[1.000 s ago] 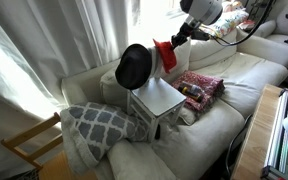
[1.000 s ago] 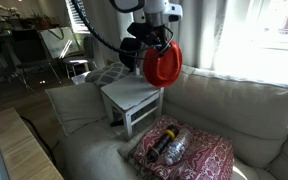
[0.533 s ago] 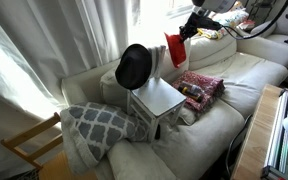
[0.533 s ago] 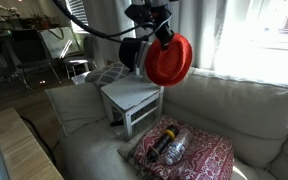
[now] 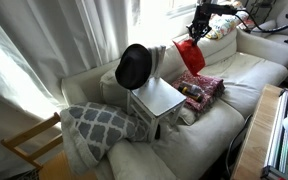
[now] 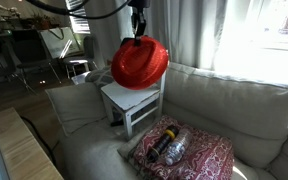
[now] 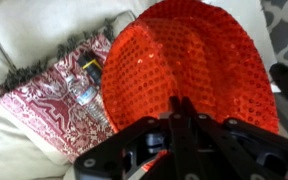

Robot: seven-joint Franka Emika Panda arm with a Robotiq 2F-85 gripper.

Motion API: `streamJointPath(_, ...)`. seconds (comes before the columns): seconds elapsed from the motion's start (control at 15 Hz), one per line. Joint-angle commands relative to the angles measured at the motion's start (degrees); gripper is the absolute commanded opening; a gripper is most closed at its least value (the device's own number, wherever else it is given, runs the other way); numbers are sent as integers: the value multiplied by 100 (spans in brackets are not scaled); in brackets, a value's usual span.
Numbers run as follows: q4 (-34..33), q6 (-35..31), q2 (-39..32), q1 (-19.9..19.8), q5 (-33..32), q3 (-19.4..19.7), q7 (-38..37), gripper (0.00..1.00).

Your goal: Remove the caps from the chair ears starting with the orange hat and stack them on the chair seat

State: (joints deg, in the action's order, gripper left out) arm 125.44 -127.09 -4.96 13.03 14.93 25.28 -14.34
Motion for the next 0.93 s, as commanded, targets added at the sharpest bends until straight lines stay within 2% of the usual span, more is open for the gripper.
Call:
streamJointPath(0.0, -140, 1210, 374, -662, 34, -1011, -1170, 1)
streamJointPath(0.07, -116, 745, 229, -854, -61, -1112, -717, 5)
streamJointPath(0.27, -163, 1072, 353, -941, -38, -1373, -1116, 5)
streamJointPath(0.6, -161, 1075, 345, -1008, -38, -1369, -1128, 5)
streamJointPath(0.73, -77, 793, 202, -973, 136, -1487, -1606, 1)
streamJointPath(0.87, 32, 388, 64, -1001, 669, -1749, -2032, 1)
